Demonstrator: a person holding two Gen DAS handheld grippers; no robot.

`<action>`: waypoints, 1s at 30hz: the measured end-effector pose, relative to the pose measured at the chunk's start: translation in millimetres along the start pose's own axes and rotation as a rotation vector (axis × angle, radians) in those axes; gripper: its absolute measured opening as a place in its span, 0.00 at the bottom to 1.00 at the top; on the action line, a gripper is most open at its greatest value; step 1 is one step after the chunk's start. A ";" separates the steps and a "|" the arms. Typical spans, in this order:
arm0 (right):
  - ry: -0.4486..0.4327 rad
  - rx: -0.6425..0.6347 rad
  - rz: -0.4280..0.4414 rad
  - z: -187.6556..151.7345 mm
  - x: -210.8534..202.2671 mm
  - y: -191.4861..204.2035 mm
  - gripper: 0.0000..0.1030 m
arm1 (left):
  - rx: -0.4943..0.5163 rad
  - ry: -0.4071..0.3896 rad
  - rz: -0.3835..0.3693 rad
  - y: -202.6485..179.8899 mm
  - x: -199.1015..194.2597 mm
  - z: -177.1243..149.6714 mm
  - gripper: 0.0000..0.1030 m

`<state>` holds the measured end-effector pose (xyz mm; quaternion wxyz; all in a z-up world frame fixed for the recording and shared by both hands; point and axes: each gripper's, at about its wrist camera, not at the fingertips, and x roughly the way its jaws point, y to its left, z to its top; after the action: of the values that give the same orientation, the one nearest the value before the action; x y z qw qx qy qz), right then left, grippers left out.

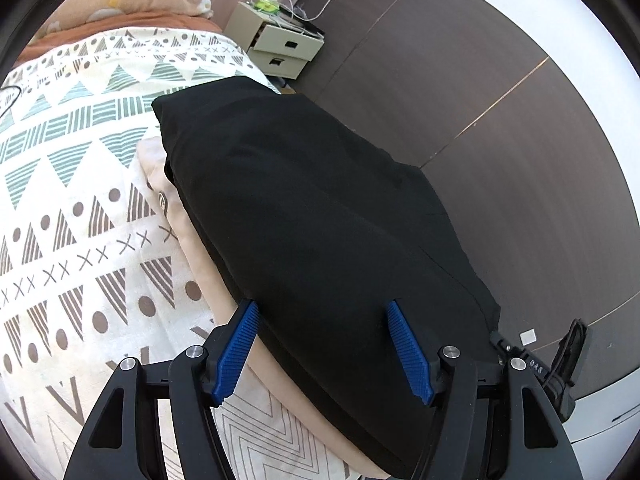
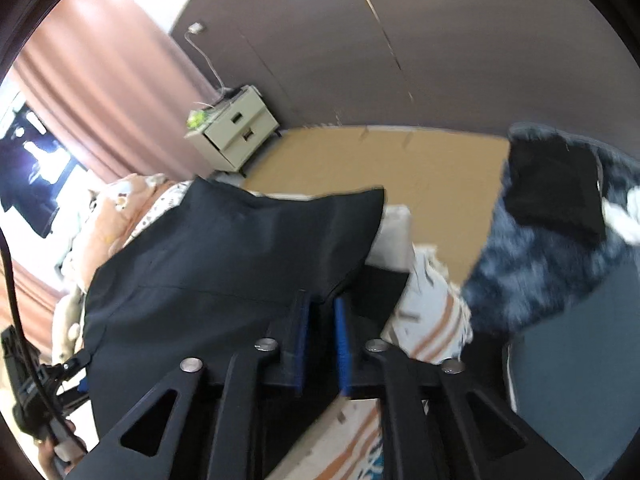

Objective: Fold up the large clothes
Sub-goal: 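Carry the shirt to the beige cloth stack and lower it with both grippers, then open both grippers and release the shirt onto the stack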

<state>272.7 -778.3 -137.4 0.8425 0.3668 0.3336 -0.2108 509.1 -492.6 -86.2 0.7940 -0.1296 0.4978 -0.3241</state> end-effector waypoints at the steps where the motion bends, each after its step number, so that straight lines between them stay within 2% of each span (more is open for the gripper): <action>1: 0.002 0.005 0.005 -3.3 -4.1 -1.6 0.45 | -0.003 0.000 -0.001 0.6 1.8 1.4 0.66; 3: 0.009 0.024 0.033 -9.7 -11.8 -5.0 0.73 | -0.010 -0.002 0.000 3.0 3.8 -1.1 0.68; 7: 0.069 0.089 0.123 -19.0 -6.4 -16.1 0.76 | -0.047 -0.003 -0.014 11.2 13.9 2.2 0.70; 11: 0.118 0.188 0.241 -21.4 15.7 -29.3 0.76 | -0.134 0.006 -0.076 27.2 24.0 7.1 0.70; 13: 0.120 0.187 0.286 -19.1 22.3 -27.9 0.72 | -0.138 -0.011 -0.083 30.8 26.1 7.7 0.68; 14: 0.120 0.178 0.313 -17.7 24.1 -24.7 0.53 | -0.121 -0.024 -0.073 31.0 25.6 8.7 0.66; 16: 0.116 0.152 0.294 -14.6 24.3 -16.9 0.45 | -0.077 -0.049 -0.040 27.1 23.8 12.7 0.54; 18: 0.106 0.127 0.294 -12.2 22.4 -8.9 0.34 | -0.053 -0.065 -0.038 24.6 22.0 17.3 0.47; 20: 0.100 0.111 0.291 -8.3 20.0 0.5 0.30 | -0.058 -0.075 -0.045 27.9 19.0 23.9 0.45; 24: 0.098 0.091 0.296 -2.4 28.5 10.9 0.30 | -0.080 -0.083 -0.042 37.3 20.6 33.1 0.44; 28: 0.097 0.089 0.286 -1.8 39.2 16.4 0.30 | -0.103 -0.068 -0.039 47.4 26.0 42.6 0.45; 30: 0.092 0.083 0.254 -3.7 36.5 19.3 0.30 | -0.109 -0.044 -0.034 48.4 26.2 49.5 0.48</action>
<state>307.9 -767.1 -156.2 0.8304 0.4497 0.3137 -0.0989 578.7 -478.7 -107.0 0.7908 -0.1880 0.4950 -0.3070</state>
